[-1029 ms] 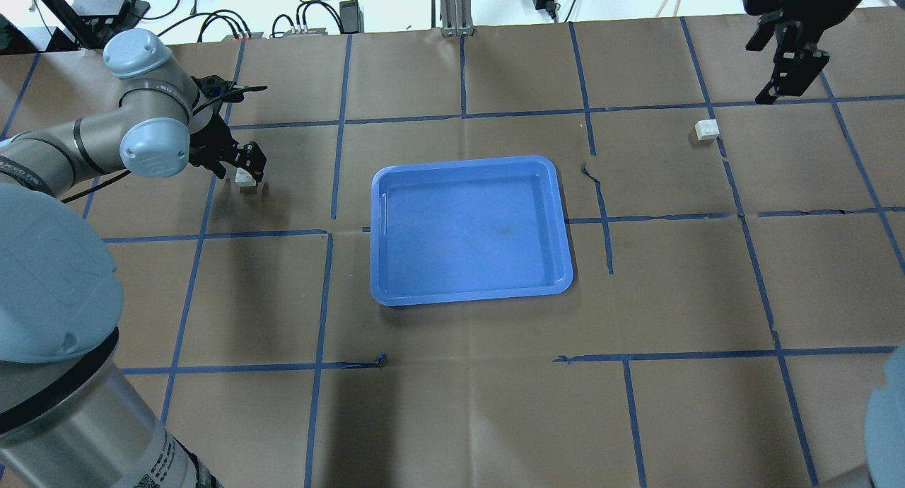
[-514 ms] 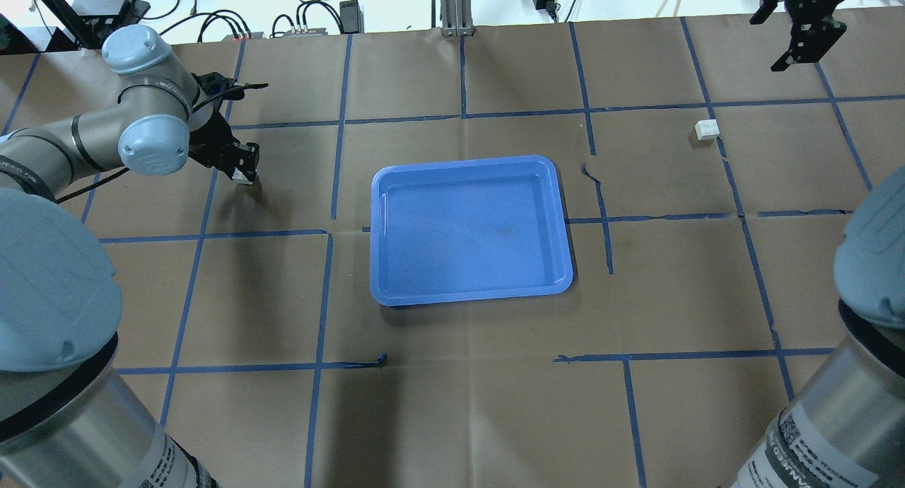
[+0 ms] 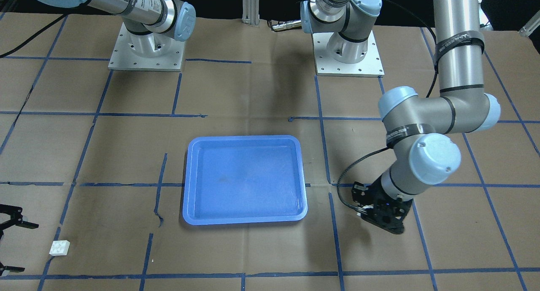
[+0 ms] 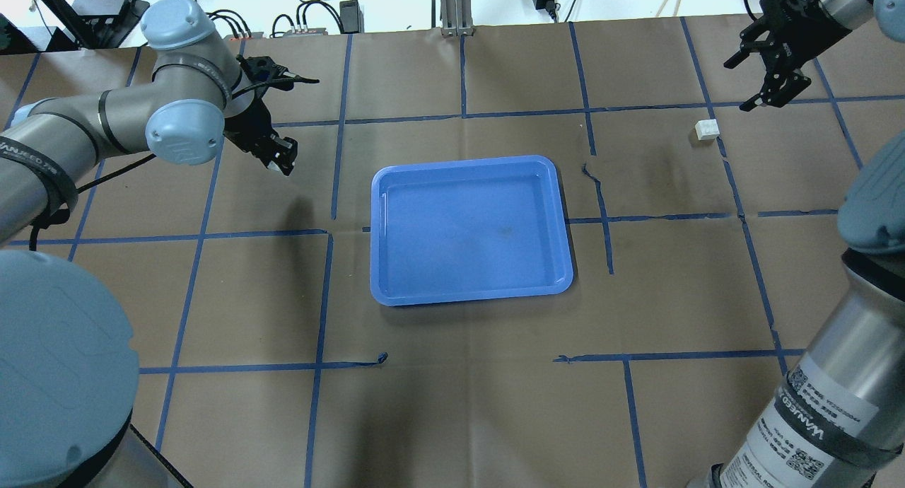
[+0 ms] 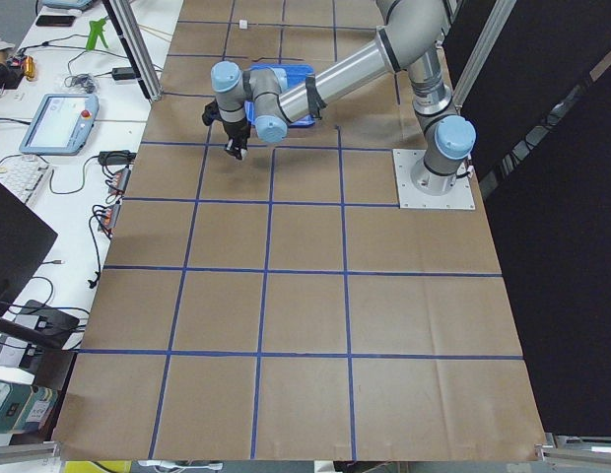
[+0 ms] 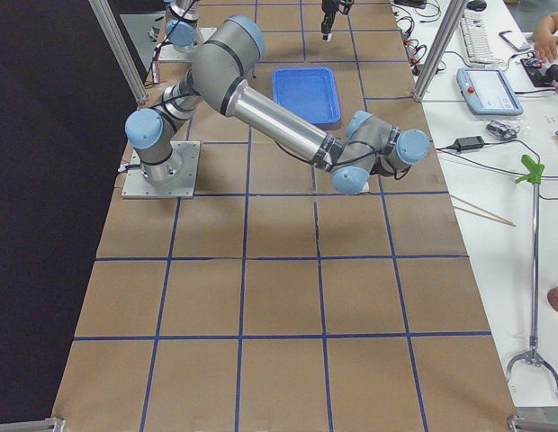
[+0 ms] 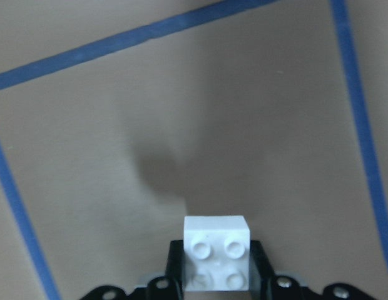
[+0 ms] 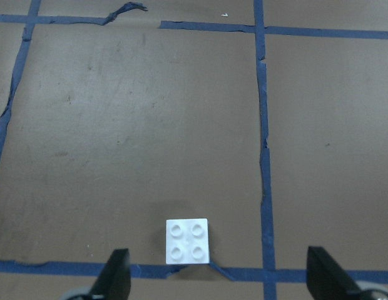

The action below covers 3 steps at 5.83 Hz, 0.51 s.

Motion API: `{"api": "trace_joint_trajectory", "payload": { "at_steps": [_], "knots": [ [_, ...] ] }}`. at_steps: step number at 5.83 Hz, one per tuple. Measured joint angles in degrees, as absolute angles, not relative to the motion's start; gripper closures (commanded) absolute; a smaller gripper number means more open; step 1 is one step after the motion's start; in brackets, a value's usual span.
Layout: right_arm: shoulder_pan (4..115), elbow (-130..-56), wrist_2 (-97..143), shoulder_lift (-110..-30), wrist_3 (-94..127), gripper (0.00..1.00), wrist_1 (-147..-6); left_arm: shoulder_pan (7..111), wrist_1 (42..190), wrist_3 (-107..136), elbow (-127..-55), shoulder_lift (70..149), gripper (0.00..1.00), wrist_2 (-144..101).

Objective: Assemble white blocks and place on blue tray

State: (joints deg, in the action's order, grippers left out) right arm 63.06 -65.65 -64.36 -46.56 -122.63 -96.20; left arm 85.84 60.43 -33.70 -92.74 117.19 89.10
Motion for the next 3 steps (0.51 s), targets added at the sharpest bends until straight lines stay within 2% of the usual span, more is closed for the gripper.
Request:
{"api": "trace_joint_trajectory", "payload": {
  "at_steps": [3],
  "knots": [
    [61.74,-69.68,-58.92,-42.99,-125.89,0.00,-97.29,101.00,61.59,-42.12,-94.52,115.72,0.86,88.96]
  ]
}}
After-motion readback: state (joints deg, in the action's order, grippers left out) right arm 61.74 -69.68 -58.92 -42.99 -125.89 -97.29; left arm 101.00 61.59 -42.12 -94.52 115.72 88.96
